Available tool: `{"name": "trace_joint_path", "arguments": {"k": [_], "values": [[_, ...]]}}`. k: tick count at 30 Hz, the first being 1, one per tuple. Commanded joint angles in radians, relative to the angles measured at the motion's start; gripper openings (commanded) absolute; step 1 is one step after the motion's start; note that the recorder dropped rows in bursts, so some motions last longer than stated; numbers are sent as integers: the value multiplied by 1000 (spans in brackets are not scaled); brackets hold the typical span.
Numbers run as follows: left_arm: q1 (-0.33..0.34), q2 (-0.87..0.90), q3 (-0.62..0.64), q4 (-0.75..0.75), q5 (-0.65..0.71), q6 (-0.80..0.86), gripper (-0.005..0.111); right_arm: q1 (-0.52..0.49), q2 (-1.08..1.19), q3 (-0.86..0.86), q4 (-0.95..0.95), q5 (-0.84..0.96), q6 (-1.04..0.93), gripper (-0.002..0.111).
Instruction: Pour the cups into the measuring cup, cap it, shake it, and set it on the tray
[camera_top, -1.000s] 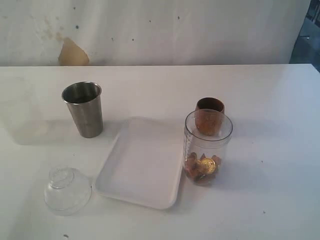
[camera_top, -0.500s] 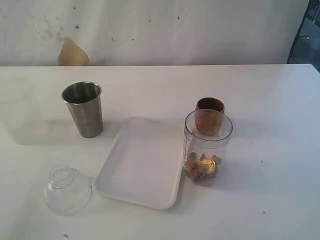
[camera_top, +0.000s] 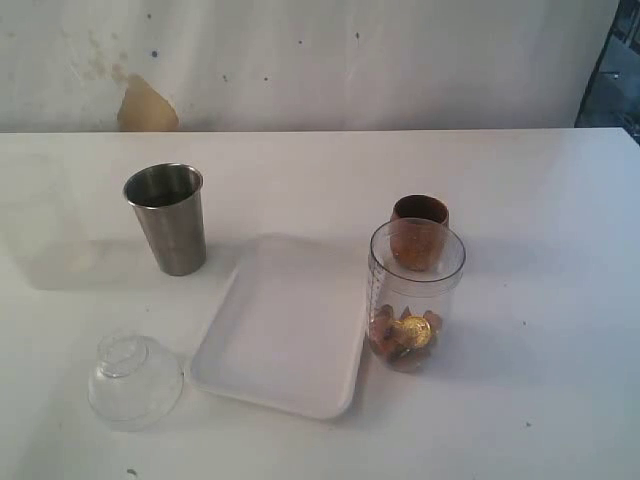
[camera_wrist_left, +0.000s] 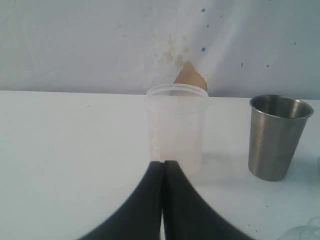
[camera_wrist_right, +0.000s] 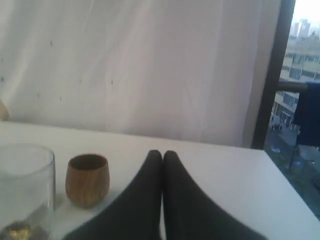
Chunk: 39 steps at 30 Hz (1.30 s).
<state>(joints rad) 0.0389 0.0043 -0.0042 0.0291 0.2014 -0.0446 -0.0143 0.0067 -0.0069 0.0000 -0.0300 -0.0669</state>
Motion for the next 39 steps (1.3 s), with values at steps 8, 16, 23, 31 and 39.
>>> {"name": "trace_joint_path", "arguments": {"k": [8, 16, 23, 31, 39], "values": [[-1, -4, 4, -10, -13, -3, 0, 57, -7, 7, 0, 178, -84, 0], [-1, -4, 4, -10, -13, -3, 0, 101, -7, 7, -45, 307, -1, 0], [-1, -4, 4, -10, -13, -3, 0, 104, -7, 7, -53, 312, 0, 0], [-1, -4, 4, -10, -13, -3, 0, 102, -7, 7, -51, 316, 3, 0], [-1, -4, 4, -10, -13, -3, 0, 89, -7, 7, -76, 308, 61, 0]]}}
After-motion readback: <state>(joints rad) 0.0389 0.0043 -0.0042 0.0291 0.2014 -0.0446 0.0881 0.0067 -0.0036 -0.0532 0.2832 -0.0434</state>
